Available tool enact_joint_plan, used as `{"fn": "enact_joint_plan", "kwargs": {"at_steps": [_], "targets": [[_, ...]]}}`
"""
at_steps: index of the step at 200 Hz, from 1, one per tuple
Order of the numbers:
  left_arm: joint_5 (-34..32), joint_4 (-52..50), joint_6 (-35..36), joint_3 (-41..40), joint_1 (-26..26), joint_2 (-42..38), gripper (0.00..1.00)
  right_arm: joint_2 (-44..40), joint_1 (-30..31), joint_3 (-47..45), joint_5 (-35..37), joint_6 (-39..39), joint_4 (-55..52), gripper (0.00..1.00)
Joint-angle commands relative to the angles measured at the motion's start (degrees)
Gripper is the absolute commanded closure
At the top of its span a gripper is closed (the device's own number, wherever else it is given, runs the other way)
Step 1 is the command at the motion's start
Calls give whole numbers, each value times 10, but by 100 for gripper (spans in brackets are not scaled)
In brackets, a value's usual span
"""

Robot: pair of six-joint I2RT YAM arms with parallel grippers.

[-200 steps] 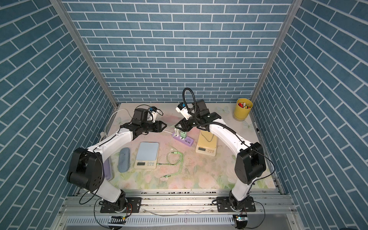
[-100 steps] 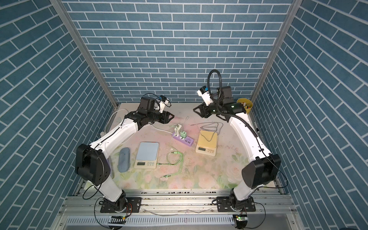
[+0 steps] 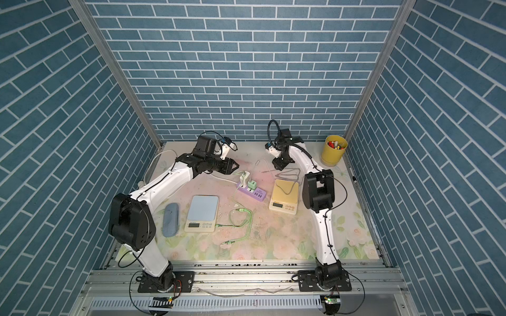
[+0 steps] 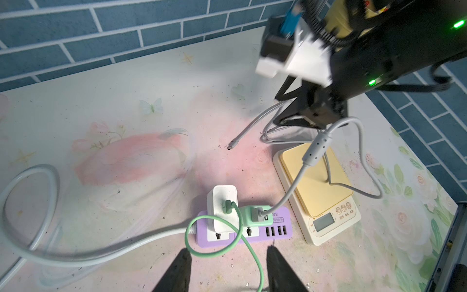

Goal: Charge the electronic scale
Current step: Pick up the charging cable from the center of the board.

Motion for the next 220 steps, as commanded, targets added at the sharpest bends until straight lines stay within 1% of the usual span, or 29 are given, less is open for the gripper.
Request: {"fn": "enact_joint_plan", "kwargs": {"at_steps": [1,46,102,153,181,188,191,209,220], "targets": [[7,-13,11,-3,8,13,49,16,20,51,54,-125,-36,49],[15,-13,12,-10,18,18,50,62,35,106,6,-149,-42,49],[20,-6,10,-16,27,18,50,100,41,109,15,-167,-31,51],[27,-4,6,-16,29,30,50,122,44,137,-21,-172,-19,53],[27,-4,6,-14,29,30,50,132,49,137,-21,-179,-18,54],[27,-5,6,-14,30,30,50,136,51,139,-21,-180,-20,55],[27,-5,7,-15,31,30,50,138,52,140,-35,-180,-21,56],[27,-6,6,-15,32,30,51,146,53,144,-50,-180,-30,60],[27,-7,7,-15,34,29,51,150,53,144,-56,-180,-36,66]]}}
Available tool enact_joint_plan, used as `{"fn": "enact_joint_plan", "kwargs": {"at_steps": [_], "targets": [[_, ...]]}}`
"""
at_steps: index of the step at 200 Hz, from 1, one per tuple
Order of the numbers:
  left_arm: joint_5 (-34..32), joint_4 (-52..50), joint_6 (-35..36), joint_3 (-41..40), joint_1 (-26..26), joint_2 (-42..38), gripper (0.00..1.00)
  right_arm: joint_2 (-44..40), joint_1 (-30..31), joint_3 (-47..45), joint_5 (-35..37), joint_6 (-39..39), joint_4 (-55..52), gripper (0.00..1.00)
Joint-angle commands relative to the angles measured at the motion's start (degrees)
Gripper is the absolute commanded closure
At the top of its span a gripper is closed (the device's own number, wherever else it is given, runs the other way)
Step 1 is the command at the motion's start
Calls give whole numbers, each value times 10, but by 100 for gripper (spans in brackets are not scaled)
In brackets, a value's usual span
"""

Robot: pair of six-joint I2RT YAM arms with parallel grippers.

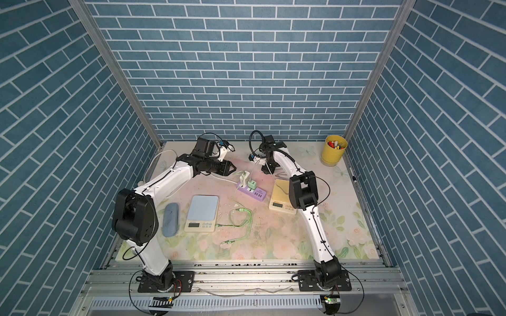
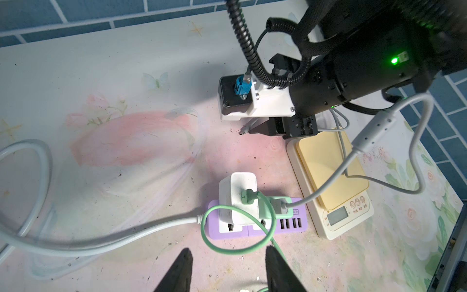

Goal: Charge the electronic scale
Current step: Pick up the charging cable from the center of the board.

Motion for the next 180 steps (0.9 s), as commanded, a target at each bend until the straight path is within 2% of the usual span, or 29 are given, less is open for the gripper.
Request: {"fn": "enact_joint_plan", "kwargs": {"at_steps": [1,16,41,68,102,149,180], "targets": [[5,-5,4,-4,7,0,51,25,5,9,-36,-28,-30,66],[5,-6,4,-4,7,-1,51,30,6,6,-42,-27,-41,75],[4,-8,4,-6,7,-4,51,31,5,-6,-39,-27,-57,100],[4,-7,2,-8,8,-9,51,15,2,-17,-34,-19,-49,100],[6,-2,-2,-17,8,-27,51,-45,-26,-17,-41,30,6,100],[7,11,1,-35,8,-81,51,-177,-86,-48,-7,125,79,100],[26,39,2,-53,6,-124,51,-300,-101,-112,4,145,69,100]]}}
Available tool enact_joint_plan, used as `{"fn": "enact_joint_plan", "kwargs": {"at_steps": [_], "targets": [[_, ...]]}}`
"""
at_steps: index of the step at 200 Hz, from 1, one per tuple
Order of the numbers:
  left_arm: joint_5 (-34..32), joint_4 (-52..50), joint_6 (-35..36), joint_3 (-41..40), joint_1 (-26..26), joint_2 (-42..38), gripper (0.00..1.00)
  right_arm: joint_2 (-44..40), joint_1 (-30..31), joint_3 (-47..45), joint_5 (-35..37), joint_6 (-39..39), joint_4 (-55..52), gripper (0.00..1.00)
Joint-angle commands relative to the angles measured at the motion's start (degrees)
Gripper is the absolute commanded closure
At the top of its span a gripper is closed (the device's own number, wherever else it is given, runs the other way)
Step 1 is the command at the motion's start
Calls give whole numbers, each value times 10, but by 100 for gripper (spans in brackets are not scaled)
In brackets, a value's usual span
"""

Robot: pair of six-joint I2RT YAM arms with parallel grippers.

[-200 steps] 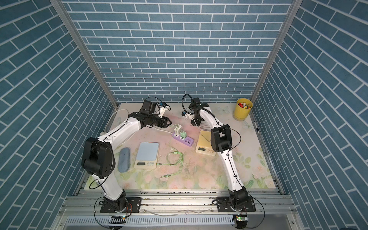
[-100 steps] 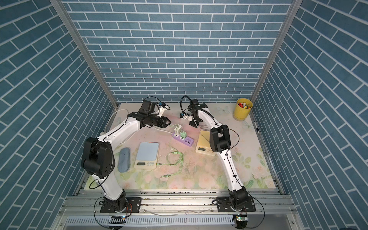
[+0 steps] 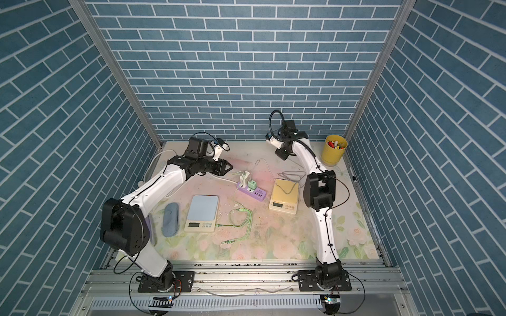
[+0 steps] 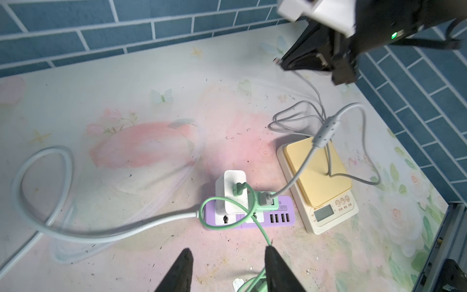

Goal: Charge the electronic scale
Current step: Pick up the charging cable from the center of the board.

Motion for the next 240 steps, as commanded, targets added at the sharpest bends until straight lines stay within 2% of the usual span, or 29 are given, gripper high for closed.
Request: {"fn": "enact_joint_plan", "kwargs": {"at_steps": [1,11,47,78,103,117,135,147,166,187,226,240], "targets": [[20,32,4,-16,1,-39,51,-118,0,-37,8,41,3,100],[26,44,4,-21,-3,-51,51,-158,-1,-63,4,50,-7,100],[43,96,31,-21,-57,-70,51,-293,-8,-173,-134,103,-45,100],[78,185,38,-35,-106,-71,49,-389,-8,-290,-320,149,-34,100],[119,257,27,-54,-131,-62,47,-454,-8,-405,-468,202,50,100],[146,292,19,-65,-136,-60,46,-472,-7,-439,-523,204,61,100],[188,321,32,-79,-143,-60,46,-472,-7,-449,-551,183,28,100],[213,314,64,-79,-150,-61,46,-461,-7,-441,-570,161,-10,100],[256,262,129,-60,-158,-51,47,-446,-6,-432,-595,132,-53,100],[292,181,165,-12,-159,-22,51,-442,1,-430,-598,105,-76,100],[329,117,165,47,-159,23,50,-438,7,-428,-588,73,-97,100],[341,108,159,57,-159,33,53,-433,8,-426,-583,67,-106,100]]}}
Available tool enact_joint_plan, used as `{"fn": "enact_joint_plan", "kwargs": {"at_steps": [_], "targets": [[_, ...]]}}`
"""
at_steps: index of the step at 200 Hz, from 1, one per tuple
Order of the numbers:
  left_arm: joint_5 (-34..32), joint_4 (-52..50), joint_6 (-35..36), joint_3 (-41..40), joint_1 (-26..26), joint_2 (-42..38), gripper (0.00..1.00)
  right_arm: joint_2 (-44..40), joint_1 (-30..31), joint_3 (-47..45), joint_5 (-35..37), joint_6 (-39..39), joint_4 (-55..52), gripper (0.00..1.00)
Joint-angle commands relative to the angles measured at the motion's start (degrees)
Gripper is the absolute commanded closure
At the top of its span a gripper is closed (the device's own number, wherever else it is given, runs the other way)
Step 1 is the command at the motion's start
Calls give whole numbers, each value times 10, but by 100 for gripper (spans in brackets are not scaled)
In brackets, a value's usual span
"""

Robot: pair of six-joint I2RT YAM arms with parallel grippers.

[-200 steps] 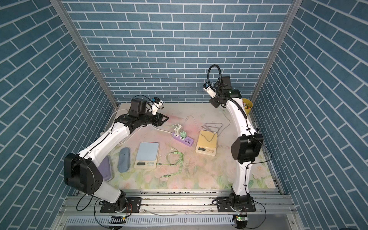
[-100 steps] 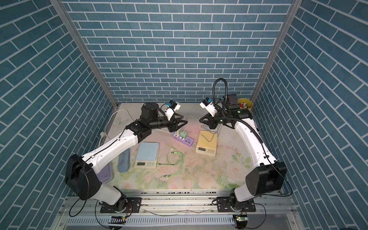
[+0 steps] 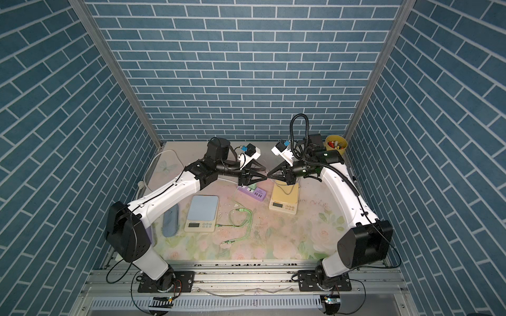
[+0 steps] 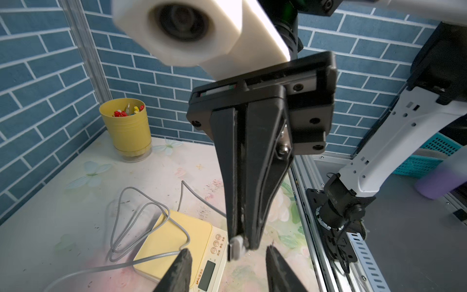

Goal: Charge the electronic scale
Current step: Pick up the charging cable from the center of the board.

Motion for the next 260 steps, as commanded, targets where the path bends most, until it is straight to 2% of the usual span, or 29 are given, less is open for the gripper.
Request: {"fn": "enact_joint_plan", "kwargs": {"at_steps": [1,23,71,83,105,126,183,200,209,225,260], "targets": [[47,-50,11,27,0,14,54,11,3,16,-24,-48,-42,100],[63,-60,1,38,1,26,65,16,6,18,-1,-57,-52,100],[77,-40,-21,26,5,20,66,20,11,14,38,-74,-67,100],[84,-43,-22,29,7,21,75,20,12,14,41,-75,-66,100],[90,-66,-19,37,7,29,85,21,12,17,46,-76,-66,100],[85,-76,-21,39,7,32,100,18,13,21,43,-77,-65,100],[77,-72,-51,40,7,31,100,5,13,6,56,-54,-30,100],[55,-75,-78,43,7,33,100,-12,13,-13,87,-22,12,70],[38,-76,-102,44,7,36,100,-25,12,-27,111,-2,39,62],[12,-98,-132,54,7,47,100,-52,12,-52,152,21,77,56],[-44,-89,-240,46,13,57,100,-142,10,-158,290,72,206,53]]}}
